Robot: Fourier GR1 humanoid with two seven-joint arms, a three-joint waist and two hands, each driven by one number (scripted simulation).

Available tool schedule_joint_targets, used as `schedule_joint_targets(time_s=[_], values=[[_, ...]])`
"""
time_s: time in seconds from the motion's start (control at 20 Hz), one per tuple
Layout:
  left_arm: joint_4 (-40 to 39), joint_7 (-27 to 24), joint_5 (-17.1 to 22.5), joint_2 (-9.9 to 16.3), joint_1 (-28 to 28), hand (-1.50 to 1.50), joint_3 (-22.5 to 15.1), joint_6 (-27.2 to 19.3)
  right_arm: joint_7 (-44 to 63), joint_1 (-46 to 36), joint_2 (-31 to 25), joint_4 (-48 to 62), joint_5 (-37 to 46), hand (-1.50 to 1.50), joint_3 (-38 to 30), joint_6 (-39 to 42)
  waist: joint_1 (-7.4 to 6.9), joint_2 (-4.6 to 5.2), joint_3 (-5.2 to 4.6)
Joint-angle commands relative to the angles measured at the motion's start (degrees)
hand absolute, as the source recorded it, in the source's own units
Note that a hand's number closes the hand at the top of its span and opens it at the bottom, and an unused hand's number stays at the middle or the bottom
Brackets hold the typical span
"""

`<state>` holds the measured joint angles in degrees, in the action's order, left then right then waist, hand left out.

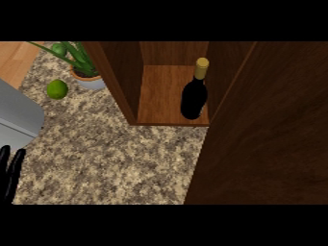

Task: Pick up the wine, place it into the cabinet and close the cabinet

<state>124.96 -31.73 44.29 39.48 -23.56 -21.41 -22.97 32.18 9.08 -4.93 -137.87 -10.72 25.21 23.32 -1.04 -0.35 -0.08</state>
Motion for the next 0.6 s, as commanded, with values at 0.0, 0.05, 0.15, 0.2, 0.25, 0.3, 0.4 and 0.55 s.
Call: schedule_joint_targets(time_s=[0.0,0.05,0.15,0.2,0.25,0.3,0.4,0.55], values=[[-0.6,-3.0,4.6,2.1,-7.2,-1.50,7.0,8.2,5.9,0.1,2.5,-7.3,6.6,1.50,9.3,-4.0,0.11,-0.14,-0.07],[1.0,-2.9,3.3,2.4,-9.2,-1.50,7.2,7.5,3.7,-3.8,4.7,-1.3,10.6,1.50,11.7,-6.2,-0.15,-0.05,-0.03],[3.0,-1.7,7.4,5.5,-12.2,-1.50,13.4,10.5,5.8,-5.9,4.8,-3.5,12.4,1.50,15.2,-10.0,-0.70,-0.27,-0.07],[0.5,-1.3,7.9,5.0,-10.3,-1.50,14.3,12.0,9.7,-11.1,4.8,-3.0,12.3,1.50,15.6,-11.4,-0.43,-0.01,-0.09],[1.1,-1.6,9.9,6.1,-12.7,-1.50,17.5,14.0,8.5,-11.8,4.8,-1.7,15.2,1.50,17.3,-13.7,-0.85,-0.19,-0.12],[-0.7,-3.2,9.2,5.1,-15.0,-1.50,18.0,16.2,8.3,-13.7,4.9,0.0,15.7,1.50,17.1,-14.4,-0.77,-0.08,-0.07],[-0.9,-3.4,9.9,5.0,-15.2,-1.50,20.0,18.3,6.8,-17.6,4.9,3.3,20.2,1.50,22.0,-19.6,-0.72,-0.15,-0.08],[-0.4,-2.0,11.0,5.8,-15.7,-1.50,22.2,20.8,8.0,-28.0,4.9,10.6,21.1,1.50,21.4,-24.8,-1.05,0.08,-0.08]])
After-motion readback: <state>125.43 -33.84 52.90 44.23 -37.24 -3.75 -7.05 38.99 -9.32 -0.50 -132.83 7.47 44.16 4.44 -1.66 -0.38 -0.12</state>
